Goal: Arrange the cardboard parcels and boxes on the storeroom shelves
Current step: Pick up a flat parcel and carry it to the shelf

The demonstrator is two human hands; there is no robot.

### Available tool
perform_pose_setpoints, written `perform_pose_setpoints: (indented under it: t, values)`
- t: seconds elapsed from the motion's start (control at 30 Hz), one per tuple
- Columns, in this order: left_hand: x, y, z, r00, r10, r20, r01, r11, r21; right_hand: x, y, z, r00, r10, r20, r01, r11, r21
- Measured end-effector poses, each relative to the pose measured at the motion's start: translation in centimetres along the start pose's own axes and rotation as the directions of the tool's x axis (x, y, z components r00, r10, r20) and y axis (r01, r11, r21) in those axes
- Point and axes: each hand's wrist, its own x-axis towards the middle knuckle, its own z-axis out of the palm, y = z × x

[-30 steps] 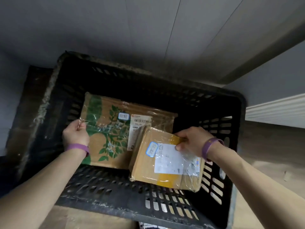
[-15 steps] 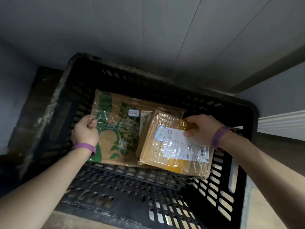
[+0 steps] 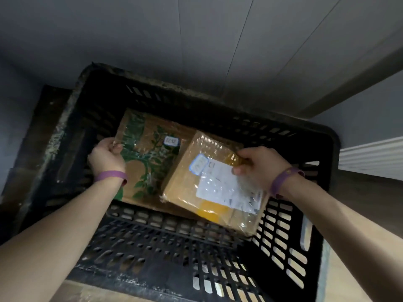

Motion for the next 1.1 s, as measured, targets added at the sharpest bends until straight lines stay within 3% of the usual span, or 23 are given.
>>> perform_pose_setpoints:
  t: [0.1, 0.2, 0.37, 0.43, 0.5, 0.57, 0.7, 0.93, 1.1]
  values:
    - [-2.2, -0.8, -0.2, 0.987, 0.141, 0.072, -0.145, 0.988, 0.045, 0.7, -2.0, 0.5, 0.999, -0.006, -0.053, 0.006, 1.000, 0.002]
    - [-4.7, -1.5, -1.0, 0.970, 0.228, 0.087, -0.226, 0.974, -0.029, 1.2, -4.8, 0.8, 0.999, -0.012, -0.048, 0.011, 1.000, -0.020]
    - [-6.2, -1.9, -3.6, 0.975, -0.055, 0.214, 0.110, 0.960, -0.257, 3.5, -11.0, 2.1, 0.990, -0.042, -0.131, 0.033, 0.997, -0.073]
    - [-6.2, -1.1, -5.4, 0.946, -0.232, 0.228, 0.310, 0.852, -0.422, 4.6, -12.9, 2.9, 0.984, -0.064, -0.164, 0.051, 0.995, -0.085]
    - [-6.2, -0.1, -7.3, 0.866, -0.382, 0.322, 0.499, 0.690, -0.524, 4.9, -13.7, 3.4, 0.972, -0.102, -0.213, 0.072, 0.987, -0.144]
    - [-6.6, 0.5, -8.7, 0.799, -0.395, 0.453, 0.594, 0.635, -0.494, 4.1, -13.2, 3.8, 0.965, -0.051, -0.258, 0.015, 0.990, -0.139]
    - [-8.1, 1.0, -9.3, 0.782, -0.316, 0.537, 0.572, 0.705, -0.418, 1.0, -11.4, 4.3, 0.948, 0.225, -0.226, -0.182, 0.963, 0.197]
    - [-7.4, 2.9, -9.2, 0.865, -0.283, 0.415, 0.486, 0.681, -0.548, -0.3, -11.7, 4.6, 0.951, 0.232, -0.206, -0.052, 0.774, 0.631]
    - [-5.8, 4.5, -10.7, 0.941, -0.243, 0.236, 0.337, 0.746, -0.574, 0.3, -12.0, 4.2, 0.946, 0.195, -0.259, 0.021, 0.762, 0.648]
